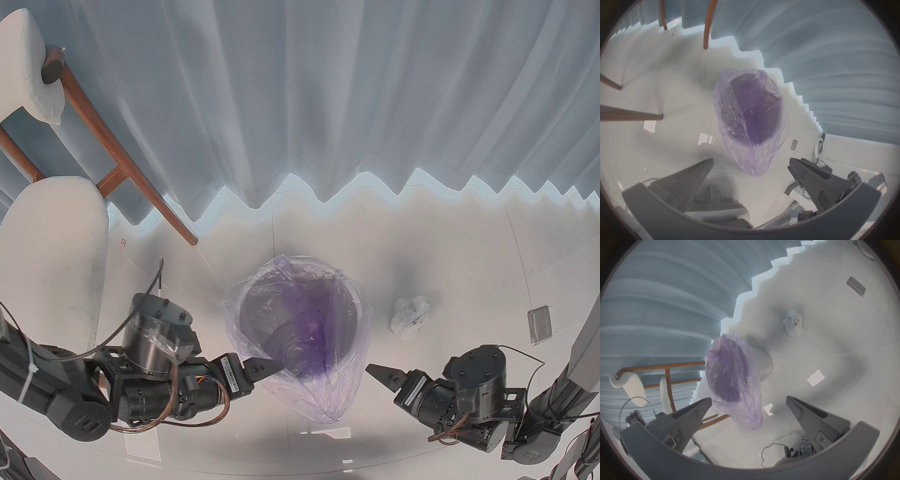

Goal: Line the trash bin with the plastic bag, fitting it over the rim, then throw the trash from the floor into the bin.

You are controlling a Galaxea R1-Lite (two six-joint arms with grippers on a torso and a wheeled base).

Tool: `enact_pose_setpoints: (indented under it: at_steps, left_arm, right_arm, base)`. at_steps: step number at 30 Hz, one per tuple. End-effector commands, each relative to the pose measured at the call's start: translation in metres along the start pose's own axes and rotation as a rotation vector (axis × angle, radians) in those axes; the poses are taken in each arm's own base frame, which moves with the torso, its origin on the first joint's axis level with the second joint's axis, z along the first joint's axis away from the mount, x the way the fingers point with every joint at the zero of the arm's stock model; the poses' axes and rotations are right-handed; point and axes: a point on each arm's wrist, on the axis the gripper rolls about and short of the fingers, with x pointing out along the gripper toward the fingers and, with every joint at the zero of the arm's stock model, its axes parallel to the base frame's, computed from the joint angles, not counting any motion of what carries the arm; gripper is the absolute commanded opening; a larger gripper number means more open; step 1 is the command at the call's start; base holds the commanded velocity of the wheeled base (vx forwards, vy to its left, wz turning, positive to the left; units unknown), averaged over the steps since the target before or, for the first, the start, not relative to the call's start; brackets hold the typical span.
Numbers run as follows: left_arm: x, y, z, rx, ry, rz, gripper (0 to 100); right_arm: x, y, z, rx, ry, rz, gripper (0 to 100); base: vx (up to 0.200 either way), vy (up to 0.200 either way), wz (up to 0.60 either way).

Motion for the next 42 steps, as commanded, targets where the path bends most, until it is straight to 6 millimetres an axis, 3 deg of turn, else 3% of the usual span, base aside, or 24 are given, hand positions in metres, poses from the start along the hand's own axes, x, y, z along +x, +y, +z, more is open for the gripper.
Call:
enact_pose_setpoints:
  at_steps: [1,12,17,21,22,28,33,37,38,41,42]
  left_arm:
    - [0.035,0.0,0.001,-0.06,0.032,0.082,100]
    - [0.055,0.004,0.022,-0.185,0.002,0.127,100]
    - [0.063,0.008,0.043,-0.217,-0.051,0.131,100]
    - [0.067,0.007,0.04,-0.213,-0.037,0.139,100]
    - [0.068,0.008,0.039,-0.213,-0.031,0.146,0]
    - [0.066,0.013,0.032,-0.212,-0.011,0.174,0]
    - [0.044,0.017,0.024,-0.201,-0.006,0.173,0]
    - [0.037,0.016,0.019,-0.191,0.0,0.169,0]
    - [0.037,0.016,0.019,-0.191,-0.001,0.168,0]
    - [0.035,0.015,0.015,-0.184,0.007,0.163,0]
    - [0.035,0.015,0.015,-0.183,0.008,0.162,0]
  right_arm:
    - [-0.015,-0.018,0.0,0.002,-0.036,-0.025,100]
    - [-0.018,-0.019,0.0,0.009,-0.052,-0.032,100]
    - [-0.018,-0.02,0.0,0.006,-0.048,-0.036,100]
    - [-0.019,-0.021,-0.004,-0.004,-0.036,-0.042,100]
    - [-0.019,-0.022,-0.004,-0.006,-0.034,-0.045,100]
    - [-0.019,-0.022,-0.002,-0.001,-0.04,-0.045,100]
    - [-0.016,-0.018,0.0,-0.012,-0.036,-0.024,100]
    - [0.009,0.0,0.015,-0.097,-0.021,0.053,100]
    - [0.01,0.001,0.015,-0.098,-0.021,0.057,100]
    - [0.047,-0.008,0.023,-0.172,-0.006,0.008,100]
    - [0.048,-0.008,0.023,-0.176,-0.007,0.007,100]
  base:
    - [0.0,0.0,0.0]
    - [0.0,0.0,0.0]
    - [0.0,0.0,0.0]
    - [0.0,0.0,0.0]
    - [0.0,0.0,0.0]
    - [0.0,0.0,0.0]
    - [0.0,0.0,0.0]
    - [0.0,0.0,0.0]
    - [0.0,0.0,0.0]
    - [0.0,0.0,0.0]
    - [0.0,0.0,0.0]
